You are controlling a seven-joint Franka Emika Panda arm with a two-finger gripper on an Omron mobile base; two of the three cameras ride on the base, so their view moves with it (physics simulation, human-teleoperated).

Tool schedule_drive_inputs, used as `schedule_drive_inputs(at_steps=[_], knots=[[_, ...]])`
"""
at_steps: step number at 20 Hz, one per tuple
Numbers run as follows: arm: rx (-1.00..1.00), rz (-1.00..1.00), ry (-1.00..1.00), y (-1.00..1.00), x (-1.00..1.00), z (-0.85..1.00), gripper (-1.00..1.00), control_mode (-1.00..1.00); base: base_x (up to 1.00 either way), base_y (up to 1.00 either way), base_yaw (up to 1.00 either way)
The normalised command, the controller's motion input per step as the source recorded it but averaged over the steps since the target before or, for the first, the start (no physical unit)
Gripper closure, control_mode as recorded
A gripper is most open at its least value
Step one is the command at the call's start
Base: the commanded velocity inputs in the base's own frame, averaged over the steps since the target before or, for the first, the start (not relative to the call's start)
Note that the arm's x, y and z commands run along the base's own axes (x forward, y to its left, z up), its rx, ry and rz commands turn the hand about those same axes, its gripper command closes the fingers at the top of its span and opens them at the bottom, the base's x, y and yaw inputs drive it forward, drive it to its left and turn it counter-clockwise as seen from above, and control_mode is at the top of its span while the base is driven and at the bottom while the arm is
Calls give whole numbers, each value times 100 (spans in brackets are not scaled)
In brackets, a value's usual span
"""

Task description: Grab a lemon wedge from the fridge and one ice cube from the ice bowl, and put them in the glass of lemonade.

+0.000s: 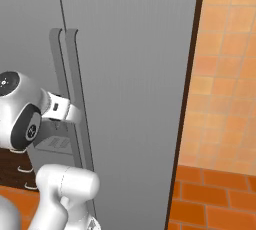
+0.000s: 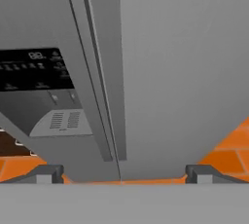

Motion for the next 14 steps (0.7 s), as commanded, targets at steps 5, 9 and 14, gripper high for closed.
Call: schedule_drive_inputs(at_steps=[5,9,14], knots=[[0,-1,4,0,39,0,-100,-100,0,0,0],[0,0,0,0,0,0,-100,100,-58,1,0],[0,0,0,0,0,0,-100,100,-75,19,0]])
